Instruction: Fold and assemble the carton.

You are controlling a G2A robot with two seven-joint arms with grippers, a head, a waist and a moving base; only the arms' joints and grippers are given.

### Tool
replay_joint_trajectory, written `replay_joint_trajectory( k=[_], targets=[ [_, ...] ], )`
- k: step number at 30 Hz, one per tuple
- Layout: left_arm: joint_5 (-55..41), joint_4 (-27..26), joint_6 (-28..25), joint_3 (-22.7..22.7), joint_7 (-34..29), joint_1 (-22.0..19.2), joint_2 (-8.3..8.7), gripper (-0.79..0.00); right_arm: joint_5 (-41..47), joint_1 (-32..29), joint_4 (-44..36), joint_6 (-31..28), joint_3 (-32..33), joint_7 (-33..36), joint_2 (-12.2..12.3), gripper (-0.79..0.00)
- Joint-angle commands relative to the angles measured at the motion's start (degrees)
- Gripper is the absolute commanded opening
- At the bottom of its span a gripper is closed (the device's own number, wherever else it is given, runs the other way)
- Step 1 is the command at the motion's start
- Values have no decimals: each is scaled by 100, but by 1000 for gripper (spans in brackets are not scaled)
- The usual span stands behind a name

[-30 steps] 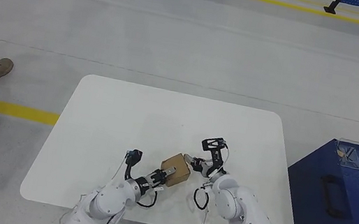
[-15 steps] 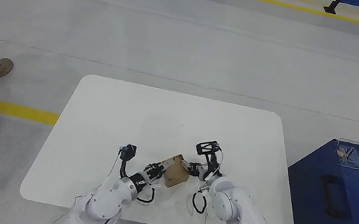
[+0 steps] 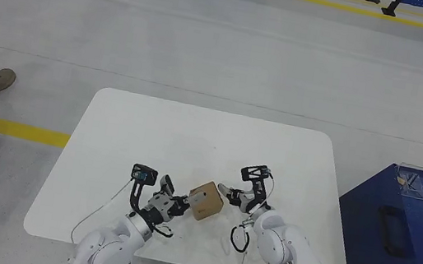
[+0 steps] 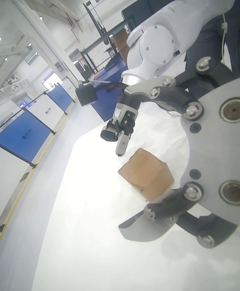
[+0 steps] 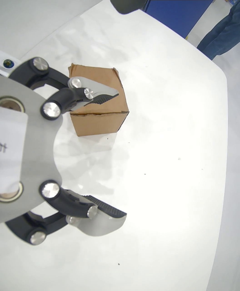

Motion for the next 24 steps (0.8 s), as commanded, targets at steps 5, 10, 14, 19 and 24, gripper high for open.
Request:
replay_joint_trajectory(
  k=[5, 10, 14, 19, 24],
  targets=[
    [-11, 6, 5, -18, 42, -21, 4, 0, -3, 4, 5, 0, -4, 4, -1, 0],
    [1318, 199, -916, 73, 428, -389, 84, 0, -3, 4, 5, 0, -4, 4, -1, 0],
    [2998, 653, -1705, 366, 953, -746, 160, 0, 1, -6, 10, 0, -2, -8, -1, 0],
    [3971, 1270, -2133, 566, 1415, -1227, 207, 0, 313, -12, 147, 452, 176, -141, -31, 0],
    [4733, 1871, -2050, 731, 1803, -1526, 238, 0, 430, -5, 159, 462, 236, -95, -34, 0]
  ],
)
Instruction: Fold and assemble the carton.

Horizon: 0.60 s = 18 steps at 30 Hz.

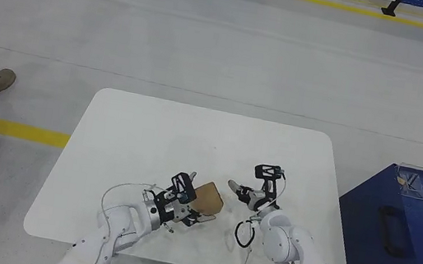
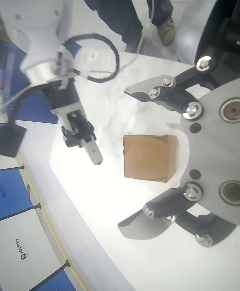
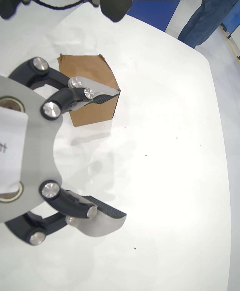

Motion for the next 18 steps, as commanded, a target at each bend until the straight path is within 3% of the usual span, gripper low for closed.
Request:
replay_joint_trajectory(
  k=[1, 8, 18],
  targets=[
    [150, 228, 78, 64, 94, -85, -2, 0, -7, -1, -1, -2, -1, -2, 1, 0],
    [493, 790, 309, 304, 160, -341, -20, 0, -7, -1, -1, -2, -1, -2, 1, 0],
    [342, 1192, 351, 453, 334, -587, -50, 0, -7, -1, -1, -2, -1, -2, 1, 0]
  ],
)
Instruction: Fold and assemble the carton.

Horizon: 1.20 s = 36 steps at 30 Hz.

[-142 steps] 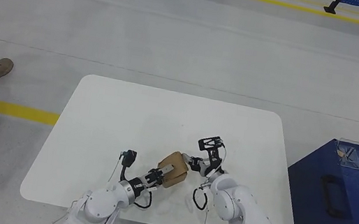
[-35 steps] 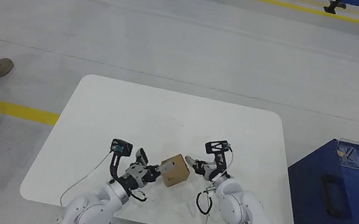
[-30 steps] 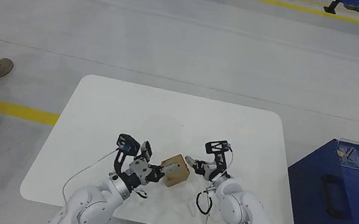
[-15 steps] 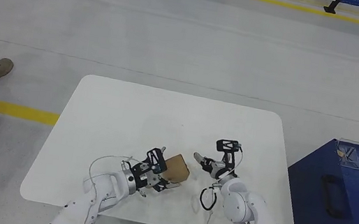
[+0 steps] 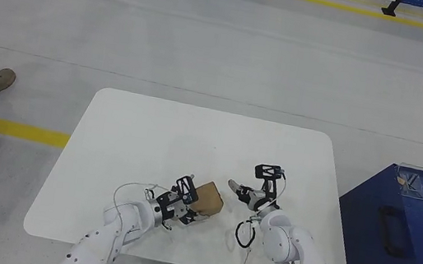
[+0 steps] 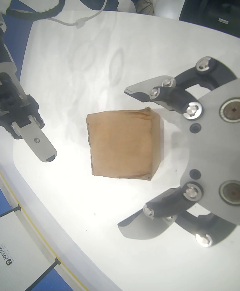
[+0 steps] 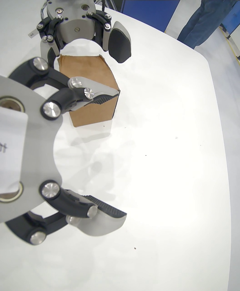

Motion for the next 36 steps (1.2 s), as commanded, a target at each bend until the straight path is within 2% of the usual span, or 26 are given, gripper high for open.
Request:
replay_joint_trajectory(
  k=[1, 6, 7, 8, 10, 12, 13, 14, 17, 25, 27, 30, 33, 36],
  targets=[
    [28, 74, 36, 34, -42, -52, -4, 0, 0, 0, 0, 0, 0, 0, 0, 0],
    [-20, 195, 73, 115, -143, -101, -19, 0, 0, 0, 0, 0, 0, 0, 0, 0],
    [-43, 216, 79, 123, -163, -112, -21, -49, 0, 0, 0, 0, 0, 0, 0, 0],
    [-107, 241, 47, 129, -158, -117, -25, -65, 0, 0, 0, 0, 0, 0, 0, 0],
    [-133, 274, 55, 140, -218, -146, -27, -188, 0, 0, 0, 0, 0, 0, 0, 0],
    [-162, 277, 81, 157, -235, -146, -30, -215, 0, 0, 0, 0, 0, 0, 0, 0],
    [-195, 283, 73, 159, -234, -149, -30, -277, 0, 0, 0, 0, 0, 0, 0, 0],
    [-201, 275, 71, 165, -233, -157, -30, -394, 0, 0, 0, 0, 0, 0, 0, 0],
    [-265, 259, 46, 177, -219, -151, -28, -449, 0, 0, 0, 0, 0, 0, 0, 0],
    [-543, 104, -70, 152, -173, -85, -12, -714, 0, 0, 0, 0, 0, 0, 0, 0],
    [-896, -66, -187, 94, -170, 15, -11, -785, 22, -24, -19, -8, 41, -86, 2, 0],
    [-2005, -324, -350, -75, -378, 260, -30, -785, 159, -135, -176, 25, 311, -358, 24, 0],
    [-3676, -602, -422, -202, -1083, 498, -72, -785, 263, -356, -492, 28, 578, -574, 53, 0],
    [-5322, -818, 155, -220, -2446, 666, -109, -785, 320, -553, -762, -20, 772, -653, 78, 0]
  ],
)
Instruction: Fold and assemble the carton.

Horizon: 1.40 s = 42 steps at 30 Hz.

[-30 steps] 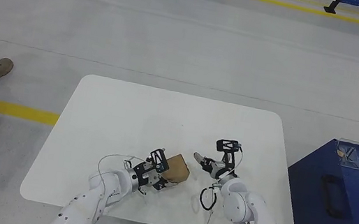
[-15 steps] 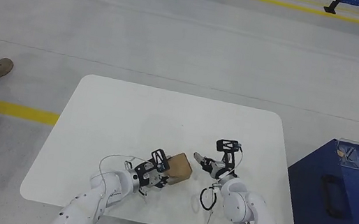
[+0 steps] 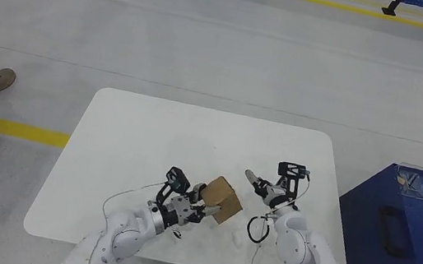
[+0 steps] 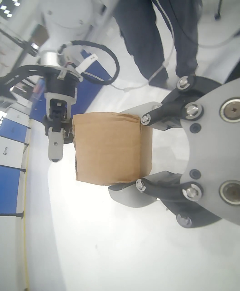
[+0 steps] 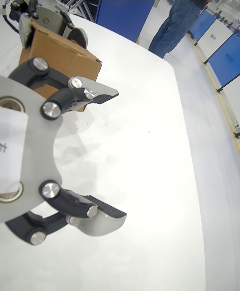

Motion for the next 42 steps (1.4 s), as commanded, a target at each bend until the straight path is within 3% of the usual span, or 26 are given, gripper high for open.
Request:
replay_joint_trajectory(
  k=[1, 4, 5, 6, 10, 16, 19, 22, 24, 27, 28, 35, 42],
  targets=[
    [-1446, -152, 586, -6, -1053, 102, -24, -770, 1, -92, -121, -26, 83, 16, 13, 0],
    [-2763, -207, 1338, -51, -2044, 135, -42, -619, 9, -131, -198, -64, 120, 99, 20, 0],
    [-2834, -156, 1687, -58, -2332, 85, -36, -499, 15, -126, -195, -74, 115, 121, 19, 0],
    [-2746, -156, 1917, -44, -2472, 33, -29, 0, 15, -126, -195, -74, 115, 121, 19, 0],
    [-2404, -319, 2215, -49, -2165, 76, -9, 0, 15, -126, -195, -74, 115, 121, 19, 0],
    [-2009, -1105, 2693, -369, -2057, 493, 105, 0, 15, -126, -195, -74, 115, 121, 19, 0],
    [-722, -1588, 3139, -596, -1669, 651, 209, 0, 15, -126, -195, -74, 115, 121, 19, 0],
    [318, -2377, 2933, -567, -529, 929, 253, 0, 15, -126, -195, -74, 115, 121, 19, 0],
    [1061, -2601, 2207, -378, 168, 1015, 291, 0, 15, -126, -195, -74, 115, 121, 19, 0],
    [1738, -2452, 1637, -183, 808, 984, 314, -720, 15, -126, -195, -74, 115, 121, 19, 0],
    [1897, -2320, 1578, -102, 913, 934, 310, -785, 15, -126, -195, -74, 115, 121, 19, 0],
    [2105, -1331, 1772, 414, 714, 340, 184, -785, 15, -126, -195, -74, 115, 121, 19, 0],
    [1917, -930, 1875, 567, 502, 184, 121, -785, 15, -126, -195, -74, 115, 121, 19, 0]
  ],
)
